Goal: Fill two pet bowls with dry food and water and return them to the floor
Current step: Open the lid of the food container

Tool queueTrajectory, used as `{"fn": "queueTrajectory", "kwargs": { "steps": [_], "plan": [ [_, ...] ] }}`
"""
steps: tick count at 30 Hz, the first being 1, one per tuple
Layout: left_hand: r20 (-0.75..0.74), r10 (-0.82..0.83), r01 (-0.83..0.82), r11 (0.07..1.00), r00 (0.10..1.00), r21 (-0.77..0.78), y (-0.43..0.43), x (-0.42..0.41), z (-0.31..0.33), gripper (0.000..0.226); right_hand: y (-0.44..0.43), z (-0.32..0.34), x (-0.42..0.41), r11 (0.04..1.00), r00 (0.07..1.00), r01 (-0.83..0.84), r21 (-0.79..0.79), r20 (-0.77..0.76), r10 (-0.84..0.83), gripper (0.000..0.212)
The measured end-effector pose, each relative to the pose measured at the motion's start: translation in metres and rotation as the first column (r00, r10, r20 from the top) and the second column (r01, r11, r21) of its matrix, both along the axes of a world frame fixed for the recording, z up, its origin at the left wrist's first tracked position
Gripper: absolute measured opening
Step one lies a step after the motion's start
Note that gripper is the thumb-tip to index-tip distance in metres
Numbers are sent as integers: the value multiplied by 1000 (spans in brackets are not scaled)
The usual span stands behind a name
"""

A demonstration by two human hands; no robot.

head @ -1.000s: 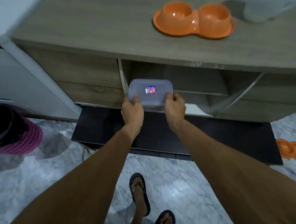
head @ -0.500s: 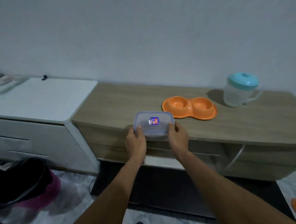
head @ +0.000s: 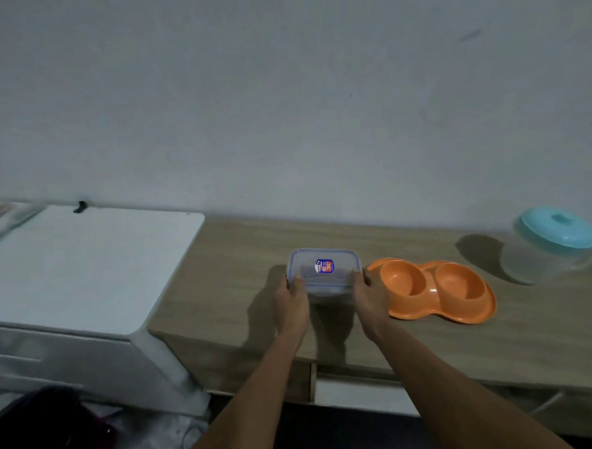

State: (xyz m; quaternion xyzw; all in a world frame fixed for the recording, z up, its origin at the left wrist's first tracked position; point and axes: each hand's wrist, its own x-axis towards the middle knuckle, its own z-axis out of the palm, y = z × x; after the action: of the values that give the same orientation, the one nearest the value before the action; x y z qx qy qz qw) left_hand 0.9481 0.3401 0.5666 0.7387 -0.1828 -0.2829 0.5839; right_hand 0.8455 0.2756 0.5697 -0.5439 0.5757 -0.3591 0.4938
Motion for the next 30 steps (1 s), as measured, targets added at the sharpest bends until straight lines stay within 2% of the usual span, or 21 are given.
{"fn": "queueTrajectory", "kwargs": {
  "steps": [4, 9, 13, 16, 19, 21, 25, 30],
  "plan": [
    [18, 1, -2, 1000, 1000, 20, -13, 19, -11, 26, -13, -15, 16, 999, 1000, -7, 53, 16, 6, 21],
    [43, -16, 12, 996, 999, 86, -21, 31, -27, 28, -24, -22, 22, 993, 999, -37, 109, 23, 35, 31],
    [183, -124, 93, 981, 975, 169, -22, 39, -24, 27, -29, -27, 22, 992, 999, -30, 121, 31, 27, 31],
    [208, -155, 115, 974, 966, 195, -30, 45, -22, 24, -38, -29, 23, 997, 999, -12, 80, -40, 16, 31],
    [193, -65, 26, 980, 979, 196, -47, 56, -20, 22, -53, -29, 27, 999, 987, 38, 9, -158, -36, 34],
    [214, -22, -37, 962, 977, 271, -62, 64, -16, 31, -66, -30, 33, 997, 978, 68, -25, -194, -72, 31],
    [197, -112, 11, 891, 974, 454, -94, 75, -22, 53, -86, -35, 42, 999, 956, 51, -8, -289, -51, 36],
    [370, -105, -114, 843, 923, 525, -109, 78, -49, 68, -94, -44, 42, 1000, 947, 21, -10, -319, -23, 43]
  ]
}}
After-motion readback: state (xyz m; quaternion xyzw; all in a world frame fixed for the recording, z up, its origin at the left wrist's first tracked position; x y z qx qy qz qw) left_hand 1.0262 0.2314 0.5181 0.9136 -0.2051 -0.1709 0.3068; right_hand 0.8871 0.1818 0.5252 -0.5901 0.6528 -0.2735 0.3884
